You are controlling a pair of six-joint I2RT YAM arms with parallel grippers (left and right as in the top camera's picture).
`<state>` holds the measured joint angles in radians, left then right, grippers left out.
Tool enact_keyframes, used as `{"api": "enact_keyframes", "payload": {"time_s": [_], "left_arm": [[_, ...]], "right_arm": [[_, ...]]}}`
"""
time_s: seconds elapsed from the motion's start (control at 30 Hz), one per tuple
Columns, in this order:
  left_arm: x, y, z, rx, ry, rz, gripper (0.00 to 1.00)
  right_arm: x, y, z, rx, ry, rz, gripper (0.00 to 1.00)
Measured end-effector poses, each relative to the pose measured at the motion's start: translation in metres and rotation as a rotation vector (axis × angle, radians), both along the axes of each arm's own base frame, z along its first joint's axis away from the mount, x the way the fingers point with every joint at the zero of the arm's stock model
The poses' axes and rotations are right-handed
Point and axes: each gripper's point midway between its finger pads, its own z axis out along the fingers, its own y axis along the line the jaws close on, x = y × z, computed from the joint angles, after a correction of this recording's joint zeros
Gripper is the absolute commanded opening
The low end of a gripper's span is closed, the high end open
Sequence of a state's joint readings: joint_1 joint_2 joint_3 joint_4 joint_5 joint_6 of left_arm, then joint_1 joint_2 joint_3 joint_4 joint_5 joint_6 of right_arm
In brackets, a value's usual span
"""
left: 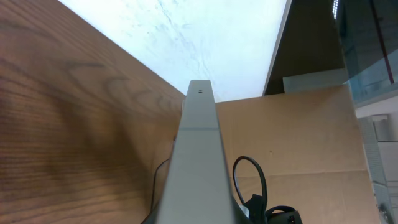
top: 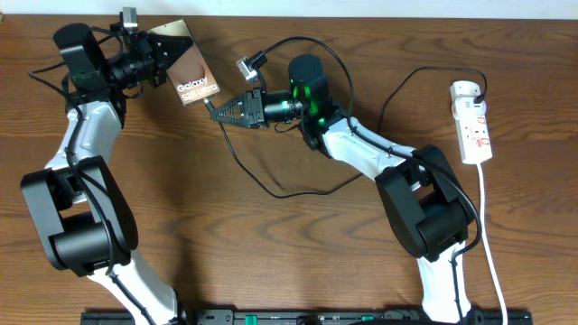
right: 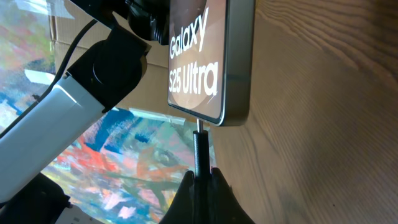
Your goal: Plug charger to phone and switch on socket
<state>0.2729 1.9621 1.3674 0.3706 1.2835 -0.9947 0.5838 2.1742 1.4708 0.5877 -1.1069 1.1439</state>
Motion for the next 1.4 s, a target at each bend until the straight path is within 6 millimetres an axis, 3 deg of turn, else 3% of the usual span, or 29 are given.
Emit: {"api": "enact_keyframes", "payload": {"time_s": [1.4], "left_arm": [[0.0019, -0.0001, -0.0006, 0.007, -0.003, 0.011, 0.07]], "right_arm": [[0.0027, 0.0003, -0.0002, -0.01, 0.078, -0.02, 0.01]]}}
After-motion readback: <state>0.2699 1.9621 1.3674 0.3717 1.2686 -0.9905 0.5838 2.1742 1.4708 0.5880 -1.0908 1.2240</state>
